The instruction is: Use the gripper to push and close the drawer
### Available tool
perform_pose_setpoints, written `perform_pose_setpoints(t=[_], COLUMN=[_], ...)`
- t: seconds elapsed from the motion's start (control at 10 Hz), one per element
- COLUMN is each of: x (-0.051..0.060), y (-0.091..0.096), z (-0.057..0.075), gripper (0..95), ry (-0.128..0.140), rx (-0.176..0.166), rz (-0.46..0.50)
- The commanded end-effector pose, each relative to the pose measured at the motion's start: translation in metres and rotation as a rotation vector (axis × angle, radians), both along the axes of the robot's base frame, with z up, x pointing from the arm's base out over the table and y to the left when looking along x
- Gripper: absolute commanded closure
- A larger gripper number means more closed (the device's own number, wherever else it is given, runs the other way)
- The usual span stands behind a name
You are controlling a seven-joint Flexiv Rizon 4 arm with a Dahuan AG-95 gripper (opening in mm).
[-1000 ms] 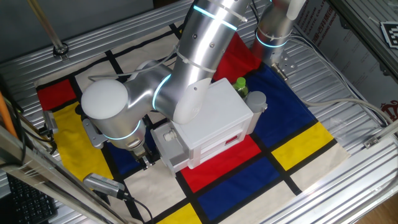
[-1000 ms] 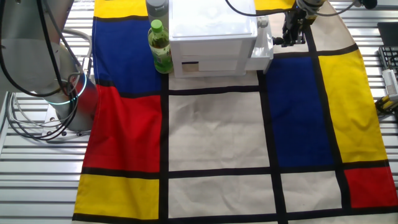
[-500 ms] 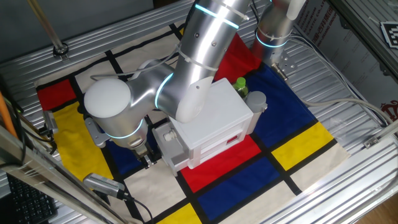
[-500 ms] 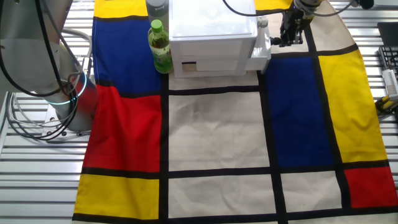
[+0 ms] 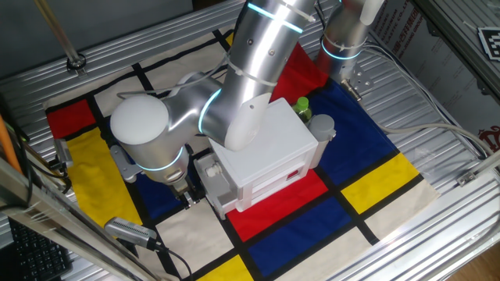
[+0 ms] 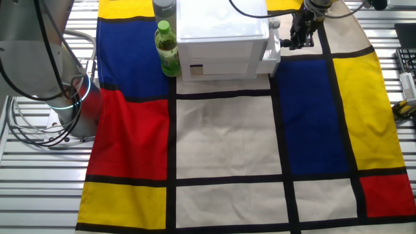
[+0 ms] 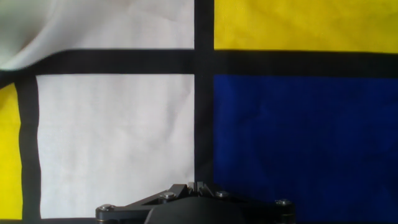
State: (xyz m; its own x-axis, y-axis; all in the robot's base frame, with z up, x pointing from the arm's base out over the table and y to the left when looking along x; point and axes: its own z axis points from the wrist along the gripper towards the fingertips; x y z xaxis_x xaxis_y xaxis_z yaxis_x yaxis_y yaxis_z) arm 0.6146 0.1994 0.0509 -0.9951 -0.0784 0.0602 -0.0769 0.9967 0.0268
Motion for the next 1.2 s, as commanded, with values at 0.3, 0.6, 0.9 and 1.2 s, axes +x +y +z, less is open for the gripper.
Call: perform_pose_setpoints(t=[0.3, 0.6, 0.9, 1.2], x=[-0.001, -0.004, -0.009, -0.012], y=[0.001, 0.003, 0.004, 0.004], z=[0.000, 0.001, -0.001, -0.001], gripper=[95.0, 95.0, 95.0, 95.0], ry=[0.005, 0.007, 0.006, 0.007], rx=[-0.004, -0.005, -0.009, -0.011], rz=[-0.007, -0.012, -0.014, -0.012])
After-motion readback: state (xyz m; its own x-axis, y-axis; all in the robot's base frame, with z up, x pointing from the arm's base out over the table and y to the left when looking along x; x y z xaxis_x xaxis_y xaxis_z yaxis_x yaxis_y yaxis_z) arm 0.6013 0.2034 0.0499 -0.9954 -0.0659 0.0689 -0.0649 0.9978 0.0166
